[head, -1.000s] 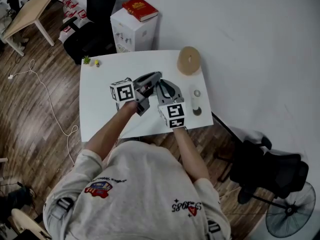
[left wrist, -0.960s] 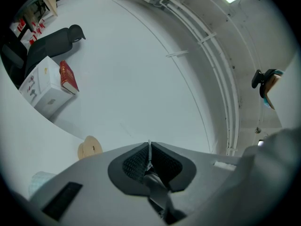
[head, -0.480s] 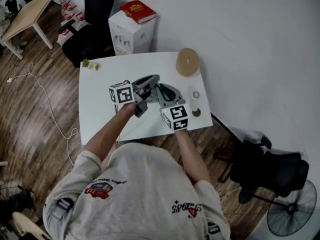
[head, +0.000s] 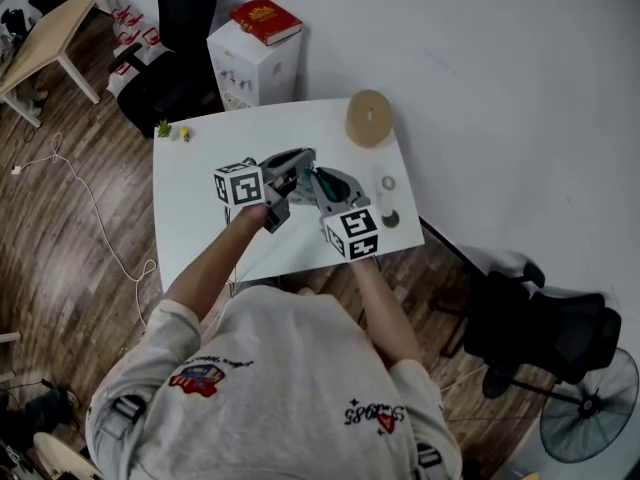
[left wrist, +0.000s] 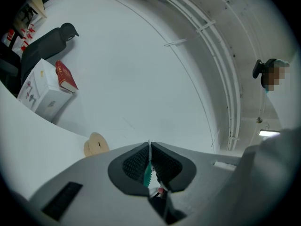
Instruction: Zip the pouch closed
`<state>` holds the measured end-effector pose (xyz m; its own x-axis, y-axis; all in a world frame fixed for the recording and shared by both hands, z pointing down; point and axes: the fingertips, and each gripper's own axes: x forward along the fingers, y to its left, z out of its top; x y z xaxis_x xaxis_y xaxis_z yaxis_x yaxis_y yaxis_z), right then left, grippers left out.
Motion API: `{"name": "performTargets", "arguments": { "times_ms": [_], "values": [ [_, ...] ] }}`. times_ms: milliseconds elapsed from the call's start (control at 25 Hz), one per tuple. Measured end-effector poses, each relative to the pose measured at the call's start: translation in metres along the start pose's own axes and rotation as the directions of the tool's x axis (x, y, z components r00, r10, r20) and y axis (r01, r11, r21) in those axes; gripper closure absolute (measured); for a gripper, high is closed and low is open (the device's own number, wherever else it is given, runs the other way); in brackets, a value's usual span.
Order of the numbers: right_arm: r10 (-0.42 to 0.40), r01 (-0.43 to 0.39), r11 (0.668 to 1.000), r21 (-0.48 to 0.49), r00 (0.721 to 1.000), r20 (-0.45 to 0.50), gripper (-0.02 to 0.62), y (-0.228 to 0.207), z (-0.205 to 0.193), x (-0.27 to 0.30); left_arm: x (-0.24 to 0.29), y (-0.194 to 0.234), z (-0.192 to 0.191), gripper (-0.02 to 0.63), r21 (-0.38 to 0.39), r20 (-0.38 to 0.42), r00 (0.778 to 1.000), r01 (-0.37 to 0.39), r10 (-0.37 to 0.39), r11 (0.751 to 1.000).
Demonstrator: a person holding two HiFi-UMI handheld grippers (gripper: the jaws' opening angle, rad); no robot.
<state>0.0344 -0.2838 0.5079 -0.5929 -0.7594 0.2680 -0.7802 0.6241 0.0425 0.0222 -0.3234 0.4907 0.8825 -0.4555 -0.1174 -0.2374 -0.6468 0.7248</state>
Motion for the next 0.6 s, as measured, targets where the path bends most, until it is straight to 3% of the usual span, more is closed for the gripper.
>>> {"name": "performTargets", "arguments": {
  "times_ms": [600],
  "values": [
    [-0.022,0.022,1.0,0.005,1.0,0.001,0.56,-0.013,-0.009,-0.013,0.018,-0.004,-0.01,0.592,0.004,-0.025,1.0,0.018,-0.018,1.0]
  ]
}}
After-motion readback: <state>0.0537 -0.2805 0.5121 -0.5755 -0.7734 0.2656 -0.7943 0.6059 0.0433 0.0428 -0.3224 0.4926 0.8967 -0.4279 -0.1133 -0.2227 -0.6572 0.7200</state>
